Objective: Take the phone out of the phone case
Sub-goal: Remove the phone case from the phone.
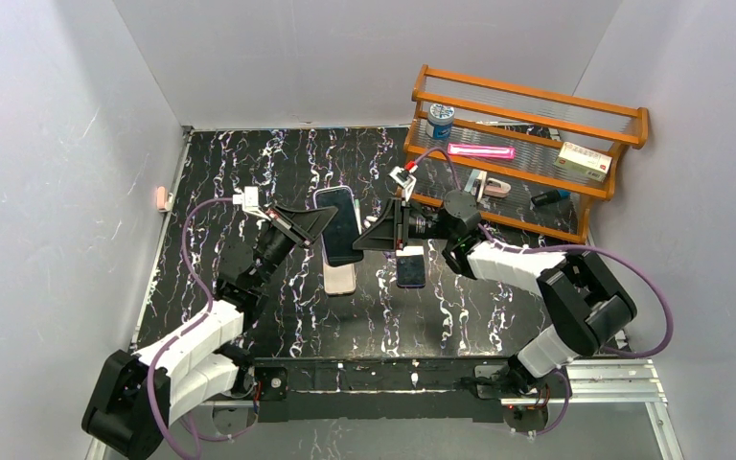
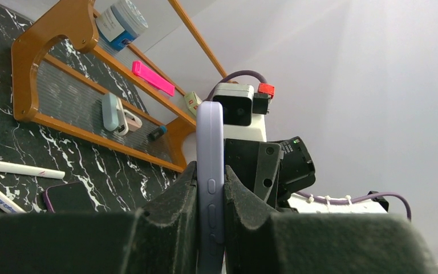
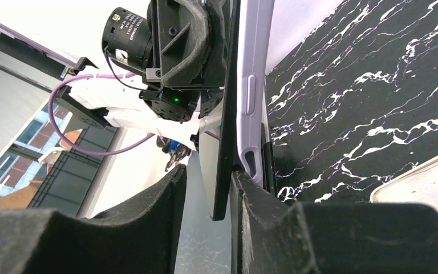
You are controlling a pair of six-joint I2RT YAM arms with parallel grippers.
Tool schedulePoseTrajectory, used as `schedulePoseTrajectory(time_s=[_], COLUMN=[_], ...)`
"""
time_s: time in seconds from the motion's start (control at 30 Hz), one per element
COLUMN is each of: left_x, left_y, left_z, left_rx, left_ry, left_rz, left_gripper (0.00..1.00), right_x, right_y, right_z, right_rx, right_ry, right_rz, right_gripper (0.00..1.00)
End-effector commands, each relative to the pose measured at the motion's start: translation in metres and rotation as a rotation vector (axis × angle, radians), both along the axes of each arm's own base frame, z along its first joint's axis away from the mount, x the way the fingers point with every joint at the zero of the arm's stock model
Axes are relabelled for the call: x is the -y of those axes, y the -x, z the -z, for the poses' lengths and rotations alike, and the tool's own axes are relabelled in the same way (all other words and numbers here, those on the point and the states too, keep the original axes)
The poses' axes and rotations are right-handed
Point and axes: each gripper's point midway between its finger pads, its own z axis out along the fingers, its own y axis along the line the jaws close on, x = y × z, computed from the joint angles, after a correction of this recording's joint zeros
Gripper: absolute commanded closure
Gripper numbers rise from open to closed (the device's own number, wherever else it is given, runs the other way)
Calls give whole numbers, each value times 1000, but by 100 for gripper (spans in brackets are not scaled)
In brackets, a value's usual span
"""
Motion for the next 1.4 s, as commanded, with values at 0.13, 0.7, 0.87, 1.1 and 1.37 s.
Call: schedulePoseTrajectory(time_s=[0.13, 0.7, 0.87, 1.1, 1.37], left_x=[41, 14, 9, 12, 13], left_y=[32, 14, 14, 15, 12], left_z=[-16, 7, 23, 33, 39], left_rx=[80, 70, 55, 39, 24], left_ry=[-55, -296, -369, -396, -394], left_rz=[235, 39, 23, 44, 41], left_gripper=[100, 37, 36, 37, 38], right_x=[-3, 45, 51, 52, 52], right_y=[-26, -44, -43, -41, -38], right_z=[-52, -60, -65, -69, -73], right_rx=[140, 86, 89, 94, 96], right_ry=[-171, -197, -202, -205, -211], right_rz=[78, 158, 168, 163, 155], right_gripper=[66, 99, 99, 99, 99])
